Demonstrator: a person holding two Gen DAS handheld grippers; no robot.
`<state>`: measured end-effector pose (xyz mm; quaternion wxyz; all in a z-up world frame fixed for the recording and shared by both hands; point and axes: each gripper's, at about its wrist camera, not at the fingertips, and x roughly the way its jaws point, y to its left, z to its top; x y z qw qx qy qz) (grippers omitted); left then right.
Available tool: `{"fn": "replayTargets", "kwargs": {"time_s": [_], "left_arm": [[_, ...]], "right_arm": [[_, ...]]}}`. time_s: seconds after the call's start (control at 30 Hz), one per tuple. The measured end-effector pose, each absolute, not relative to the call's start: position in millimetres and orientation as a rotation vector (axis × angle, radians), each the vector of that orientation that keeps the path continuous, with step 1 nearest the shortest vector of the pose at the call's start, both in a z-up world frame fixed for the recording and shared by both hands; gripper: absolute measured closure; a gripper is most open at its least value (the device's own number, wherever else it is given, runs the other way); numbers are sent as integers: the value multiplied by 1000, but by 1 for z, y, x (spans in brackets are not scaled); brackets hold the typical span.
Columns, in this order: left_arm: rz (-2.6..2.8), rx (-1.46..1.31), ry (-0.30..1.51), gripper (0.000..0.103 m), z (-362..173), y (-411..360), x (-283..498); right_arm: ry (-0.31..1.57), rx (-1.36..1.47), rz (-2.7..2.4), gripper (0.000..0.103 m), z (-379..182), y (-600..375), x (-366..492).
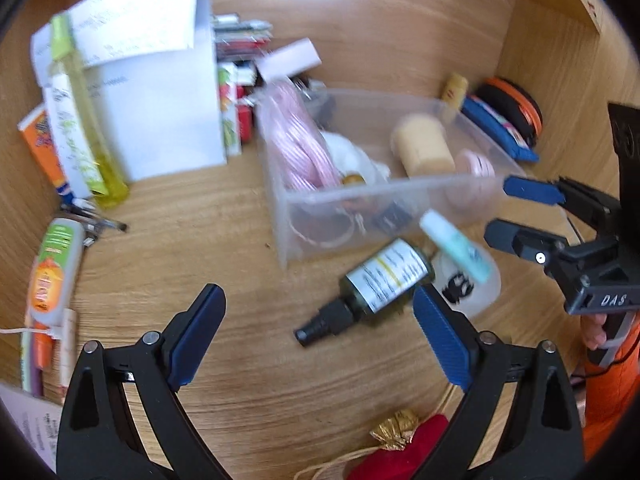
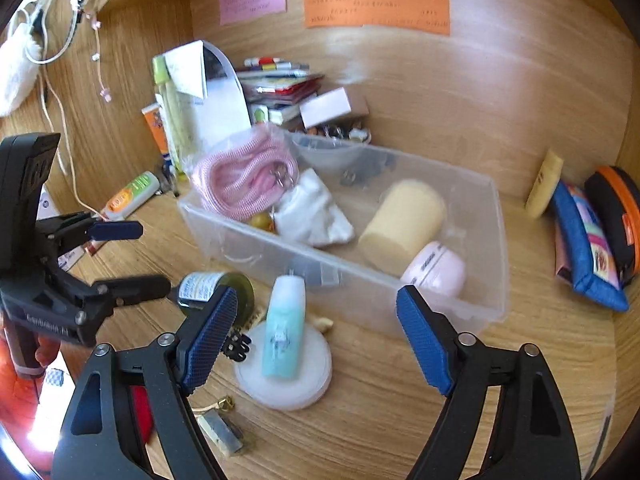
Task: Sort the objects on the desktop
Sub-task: 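Withdraw both tools from the box toward the green bottle, then grasp the dark green bottle with the left tool while the right tool grasps the light blue bottle, then lift and carry the green bottle with the left tool while the right tool carries the blue bottle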
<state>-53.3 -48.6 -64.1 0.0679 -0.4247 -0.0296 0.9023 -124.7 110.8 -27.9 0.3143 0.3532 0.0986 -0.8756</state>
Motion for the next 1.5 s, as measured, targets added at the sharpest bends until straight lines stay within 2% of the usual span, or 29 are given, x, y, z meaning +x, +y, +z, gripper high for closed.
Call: {"fn": "replayTargets", "kwargs": {"time_s": [0.17,0.4,0.67,0.7,0.73,1.03,1.07,1.5], "left_arm": [[2654,-1289,-48,7,-75,-39,-58],[2589,-1284,-15,7,-81,-29,-69],[2555,-1289,-8,8,-84,-25,-76],[2549,-1286,-7,11,-84,-25,-77],[2535,-1284,-5,20,-84,-23,-78],[2486,-1309,-33,48,-89,-25,-84],[2482,-1308,-39,48,-89,-26,-83],[2589,-1199,-64,52,-76,-36,-75]], "right_arm": [[285,960,-2260,28,-33,105,-123],[328,1052,-2191,46,-45,93,-136],[312,1113,-2115,49,-54,81,-152],[314,1118,-2104,50,-55,80,-152],[320,1125,-2092,51,-57,77,-153],[359,1151,-2054,76,-65,68,-155],[360,1149,-2056,81,-65,68,-155],[318,1072,-2109,81,-49,82,-145]]}}
